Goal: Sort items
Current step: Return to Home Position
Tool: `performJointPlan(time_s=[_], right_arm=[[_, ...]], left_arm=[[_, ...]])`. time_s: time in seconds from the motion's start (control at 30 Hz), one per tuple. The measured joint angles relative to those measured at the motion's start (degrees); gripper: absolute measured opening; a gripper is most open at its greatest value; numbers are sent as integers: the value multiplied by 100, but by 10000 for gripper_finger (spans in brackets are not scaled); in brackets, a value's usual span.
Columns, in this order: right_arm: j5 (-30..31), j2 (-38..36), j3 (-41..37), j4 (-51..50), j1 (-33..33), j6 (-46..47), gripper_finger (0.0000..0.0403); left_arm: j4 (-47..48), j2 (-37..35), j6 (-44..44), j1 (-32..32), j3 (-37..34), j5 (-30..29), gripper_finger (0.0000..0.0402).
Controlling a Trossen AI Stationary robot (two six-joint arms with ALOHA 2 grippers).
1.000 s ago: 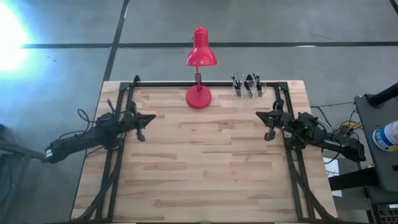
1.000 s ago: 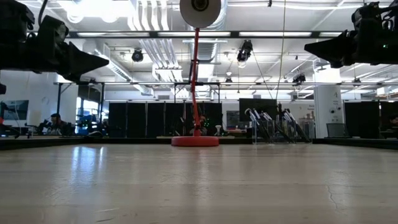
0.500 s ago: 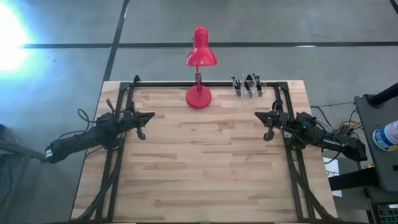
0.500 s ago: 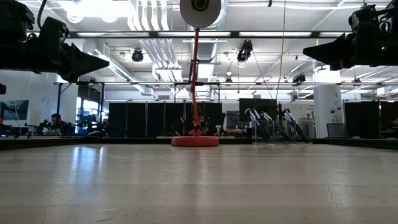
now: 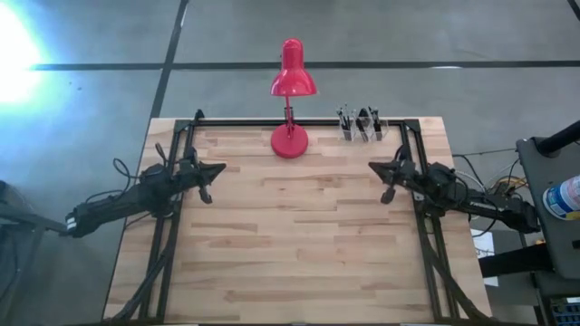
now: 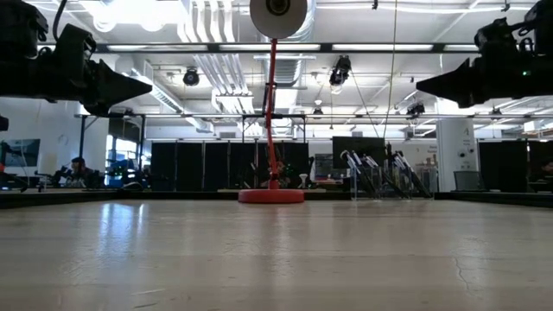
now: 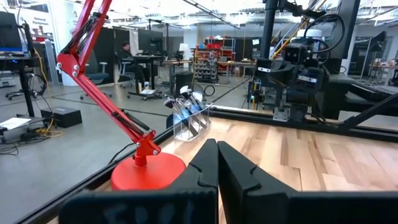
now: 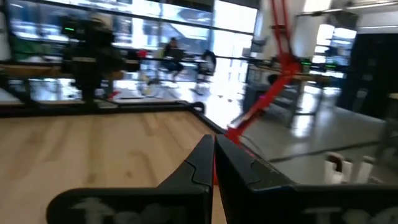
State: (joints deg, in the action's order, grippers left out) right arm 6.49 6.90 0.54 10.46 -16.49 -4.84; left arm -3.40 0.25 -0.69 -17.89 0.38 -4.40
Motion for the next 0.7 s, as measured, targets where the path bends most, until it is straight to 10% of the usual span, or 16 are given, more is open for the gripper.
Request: performJointPlan(time_s=[0.7], right_arm=[[-857, -672, 0, -314, -4, -118, 8]], left_arm=[[4, 17, 0, 2, -4, 24, 0]])
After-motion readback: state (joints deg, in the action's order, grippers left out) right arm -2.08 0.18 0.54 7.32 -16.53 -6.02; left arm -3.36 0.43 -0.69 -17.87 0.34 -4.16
